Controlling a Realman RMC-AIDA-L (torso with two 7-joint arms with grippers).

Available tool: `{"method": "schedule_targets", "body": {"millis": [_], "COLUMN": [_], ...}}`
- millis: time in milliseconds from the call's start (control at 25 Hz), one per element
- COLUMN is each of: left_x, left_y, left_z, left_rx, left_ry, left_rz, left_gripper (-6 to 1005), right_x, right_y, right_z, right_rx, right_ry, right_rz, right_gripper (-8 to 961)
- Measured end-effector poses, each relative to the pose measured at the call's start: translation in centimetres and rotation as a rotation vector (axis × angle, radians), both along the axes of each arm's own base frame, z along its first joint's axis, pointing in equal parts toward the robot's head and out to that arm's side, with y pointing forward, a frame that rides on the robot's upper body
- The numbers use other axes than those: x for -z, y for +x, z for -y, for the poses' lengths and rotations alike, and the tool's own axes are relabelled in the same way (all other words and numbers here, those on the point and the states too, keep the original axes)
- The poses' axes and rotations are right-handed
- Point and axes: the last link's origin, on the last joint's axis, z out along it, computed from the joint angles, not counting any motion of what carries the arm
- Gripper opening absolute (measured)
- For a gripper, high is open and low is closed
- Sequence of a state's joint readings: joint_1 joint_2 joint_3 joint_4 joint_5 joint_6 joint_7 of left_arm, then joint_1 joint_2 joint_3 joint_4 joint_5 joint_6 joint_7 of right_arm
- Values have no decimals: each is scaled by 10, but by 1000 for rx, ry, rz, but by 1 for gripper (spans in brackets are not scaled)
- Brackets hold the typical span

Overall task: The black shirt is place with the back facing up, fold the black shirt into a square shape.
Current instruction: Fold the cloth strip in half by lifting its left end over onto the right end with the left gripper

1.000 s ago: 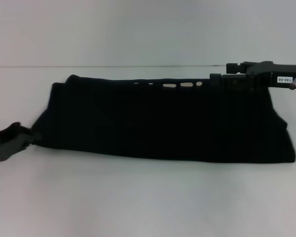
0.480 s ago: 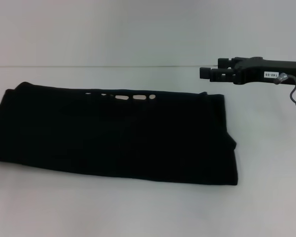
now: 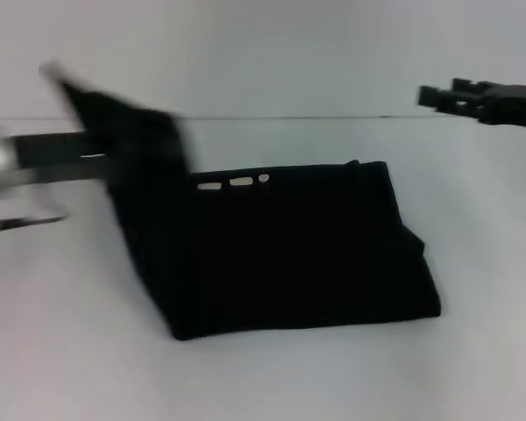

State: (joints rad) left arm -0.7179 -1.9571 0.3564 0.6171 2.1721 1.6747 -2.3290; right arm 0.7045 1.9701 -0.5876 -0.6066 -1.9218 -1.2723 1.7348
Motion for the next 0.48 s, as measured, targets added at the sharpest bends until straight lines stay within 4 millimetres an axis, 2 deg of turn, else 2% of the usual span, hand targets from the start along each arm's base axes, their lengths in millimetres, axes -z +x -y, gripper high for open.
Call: {"method": "schedule_targets", "body": {"millis": [80,200,320,400,480], "left_x": [39,90,132,156,178], "left_y": [40,75,87,87,83], "left_z": [-10,-12,-6,-3,13], "left_rx": [101,166,177,168,164], "left_ry": [-79,-131,-116,-75,-56], "left_rz": [3,-23,-22,3,50], "left_gripper": [107,114,120,125,129], "right_x": [-13,-29,-38,-44,-49], "right_y": [11,26,35,40,44], "right_z": [5,15,21,24,26], "right_rx": [14,30,39,45,51], "right_ry": [17,33,45,57,67], "right_rz": [-12,-25,-23,-16,-7], "right_gripper": [916,916,915,915,915]}}
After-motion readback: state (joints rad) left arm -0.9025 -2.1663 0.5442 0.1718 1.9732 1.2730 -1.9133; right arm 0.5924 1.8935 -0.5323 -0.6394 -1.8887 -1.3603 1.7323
